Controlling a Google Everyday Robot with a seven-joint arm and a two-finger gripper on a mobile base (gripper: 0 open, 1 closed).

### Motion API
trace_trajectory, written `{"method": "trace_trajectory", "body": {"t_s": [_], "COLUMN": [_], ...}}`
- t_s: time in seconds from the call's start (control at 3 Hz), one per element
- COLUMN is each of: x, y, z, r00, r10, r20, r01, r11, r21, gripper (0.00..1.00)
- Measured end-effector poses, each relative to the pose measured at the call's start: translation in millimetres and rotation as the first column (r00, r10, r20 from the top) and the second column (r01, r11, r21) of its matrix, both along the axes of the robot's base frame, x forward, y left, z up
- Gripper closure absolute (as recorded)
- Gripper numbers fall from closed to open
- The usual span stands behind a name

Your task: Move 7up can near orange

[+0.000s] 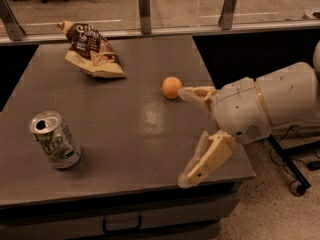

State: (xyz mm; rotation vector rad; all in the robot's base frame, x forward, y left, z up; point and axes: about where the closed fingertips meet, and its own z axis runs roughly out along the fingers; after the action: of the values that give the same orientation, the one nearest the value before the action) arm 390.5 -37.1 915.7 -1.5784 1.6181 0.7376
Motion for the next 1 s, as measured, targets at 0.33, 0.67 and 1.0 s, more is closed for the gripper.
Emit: {"method": "trace_trajectory", "body": {"t_s": [0.33,0.67,1.0], "x": [-2.8,11.1,22.4], "y": [28.7,69.0,104.5], "z": [-19.0,-33.2,-40.6], "r00": [0.9990,0.9963,0.9970], "r10": [-0.042,-0.085,-0.077], "r20": [-0.015,-0.008,-0.006], "r01": [0.043,0.085,0.076], "r11": [0.996,0.981,0.966], "r21": [0.080,0.174,0.246], "gripper": [0.00,0.00,0.00]}}
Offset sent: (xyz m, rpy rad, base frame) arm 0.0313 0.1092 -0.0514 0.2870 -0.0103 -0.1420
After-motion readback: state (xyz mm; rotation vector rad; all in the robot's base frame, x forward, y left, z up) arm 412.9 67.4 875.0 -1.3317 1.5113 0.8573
